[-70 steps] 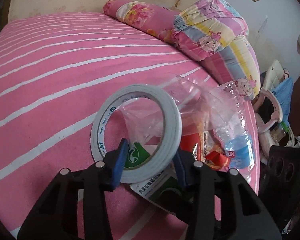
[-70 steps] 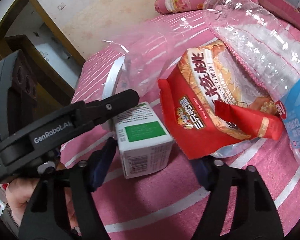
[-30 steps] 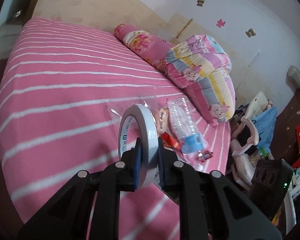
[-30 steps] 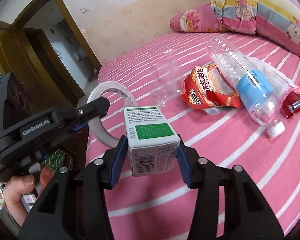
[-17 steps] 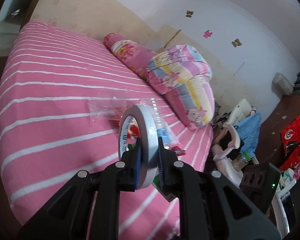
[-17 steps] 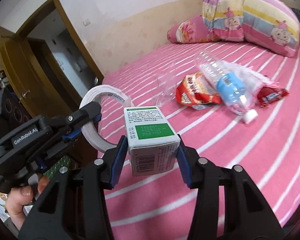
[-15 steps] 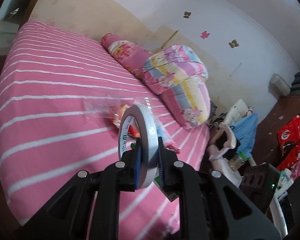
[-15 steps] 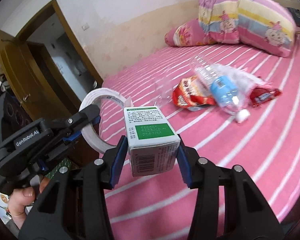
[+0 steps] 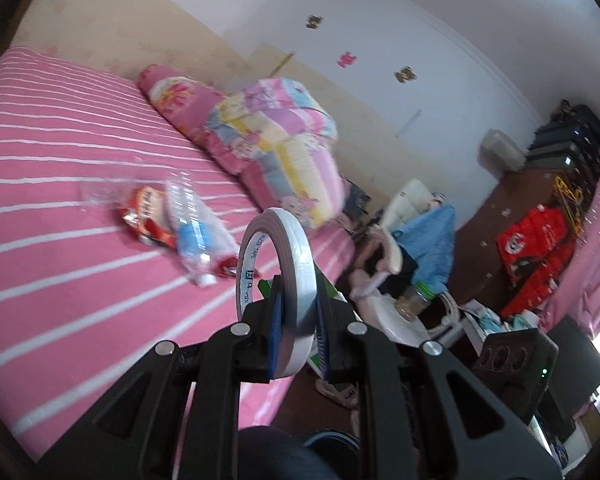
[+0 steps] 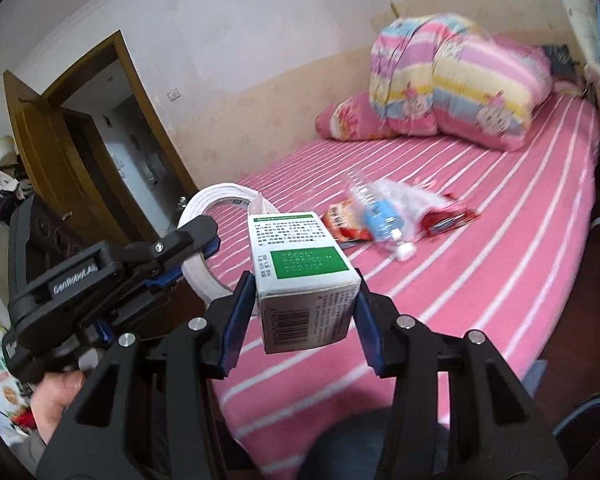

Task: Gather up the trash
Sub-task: 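Lift the box and tape roll and carry both over the floor bin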

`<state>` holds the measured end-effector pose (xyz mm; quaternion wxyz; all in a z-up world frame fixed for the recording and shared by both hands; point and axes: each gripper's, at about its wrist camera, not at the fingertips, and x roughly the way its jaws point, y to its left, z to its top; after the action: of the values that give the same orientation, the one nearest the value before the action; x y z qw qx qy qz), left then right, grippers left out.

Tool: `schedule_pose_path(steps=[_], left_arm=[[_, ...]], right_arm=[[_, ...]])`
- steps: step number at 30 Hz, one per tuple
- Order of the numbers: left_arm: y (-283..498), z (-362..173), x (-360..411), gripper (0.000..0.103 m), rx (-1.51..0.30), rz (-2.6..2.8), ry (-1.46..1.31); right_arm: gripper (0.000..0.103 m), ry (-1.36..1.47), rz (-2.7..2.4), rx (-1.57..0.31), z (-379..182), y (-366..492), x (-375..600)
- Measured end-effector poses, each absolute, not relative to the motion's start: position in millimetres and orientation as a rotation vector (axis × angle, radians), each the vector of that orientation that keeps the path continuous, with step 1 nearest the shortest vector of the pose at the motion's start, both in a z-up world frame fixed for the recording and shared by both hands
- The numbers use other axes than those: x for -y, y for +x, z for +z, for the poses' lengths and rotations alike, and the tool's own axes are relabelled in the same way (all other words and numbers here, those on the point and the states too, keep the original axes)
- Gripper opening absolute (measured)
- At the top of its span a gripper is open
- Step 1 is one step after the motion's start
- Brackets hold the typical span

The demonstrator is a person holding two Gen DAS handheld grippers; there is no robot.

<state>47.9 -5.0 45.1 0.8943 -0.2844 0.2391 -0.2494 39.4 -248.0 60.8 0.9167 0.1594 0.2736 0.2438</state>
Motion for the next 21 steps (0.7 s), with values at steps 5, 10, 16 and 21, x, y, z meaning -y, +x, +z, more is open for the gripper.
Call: schedule_pose_path(steps=[5, 10, 16, 21], left_arm=[[32.3, 47.0, 55.6, 0.014, -0.536, -0.611, -0.555], [21.7, 39.0, 105.7, 0.014, -0.597, -0.694, -0.513], [10.0, 25.4, 163.7, 0.014, -0.677, -0.783, -0.443], [4.8, 4.6, 208.1, 0.014, -0.760, -0.843, -0.382]], right_arm=[[0.049, 0.280, 0.442, -0.538, 65.0, 5.6, 288.5], [0.049, 0.269, 0.365, -0.549, 55.7, -26.2, 335.1], [0.049, 0.242, 0.281, -0.589, 36.0, -57.0, 383.3], [0.049, 0.273, 0.180, -0.623, 13.1, -76.5, 423.6]])
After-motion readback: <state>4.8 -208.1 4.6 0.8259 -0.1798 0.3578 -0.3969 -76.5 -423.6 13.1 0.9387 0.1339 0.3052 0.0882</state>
